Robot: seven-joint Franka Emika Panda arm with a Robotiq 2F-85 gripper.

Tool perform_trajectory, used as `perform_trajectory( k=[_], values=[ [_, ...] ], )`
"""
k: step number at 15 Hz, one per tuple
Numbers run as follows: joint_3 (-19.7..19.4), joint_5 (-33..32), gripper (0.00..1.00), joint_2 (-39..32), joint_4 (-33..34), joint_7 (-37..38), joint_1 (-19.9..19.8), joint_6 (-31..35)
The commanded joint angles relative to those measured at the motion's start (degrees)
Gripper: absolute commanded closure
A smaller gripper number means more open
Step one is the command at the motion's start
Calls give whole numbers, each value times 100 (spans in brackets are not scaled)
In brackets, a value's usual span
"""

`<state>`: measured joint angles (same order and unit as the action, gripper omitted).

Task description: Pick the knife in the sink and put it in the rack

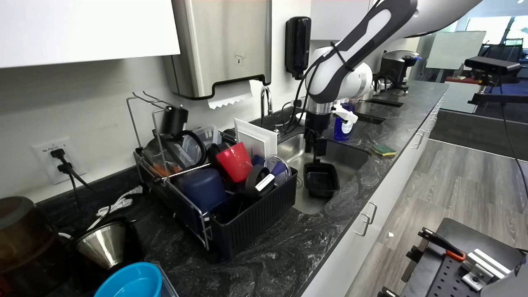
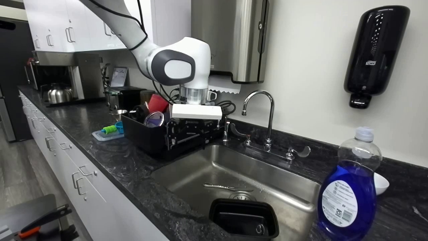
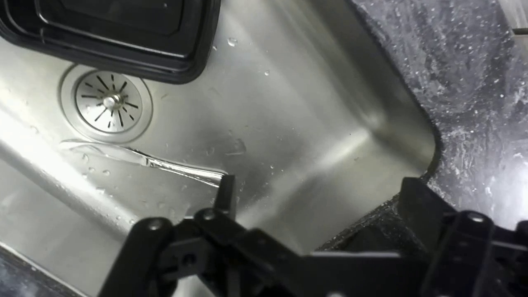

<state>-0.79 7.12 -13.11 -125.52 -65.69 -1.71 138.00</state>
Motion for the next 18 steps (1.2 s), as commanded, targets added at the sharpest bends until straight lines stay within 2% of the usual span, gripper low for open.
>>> perform_trajectory(
  k=[1,6,12,15,18],
  values=[
    [359,374,0,-482,363,-1151,-370,11],
    [530,272,0,-929,619,-2045,-568,45],
    [618,129,0,-1273,881,-2975,-631,213],
    [624,71,0,-1503,1088,-3298,-672,528],
    [528,-48,0,-1736,1361,-3080,-622,716]
  ],
)
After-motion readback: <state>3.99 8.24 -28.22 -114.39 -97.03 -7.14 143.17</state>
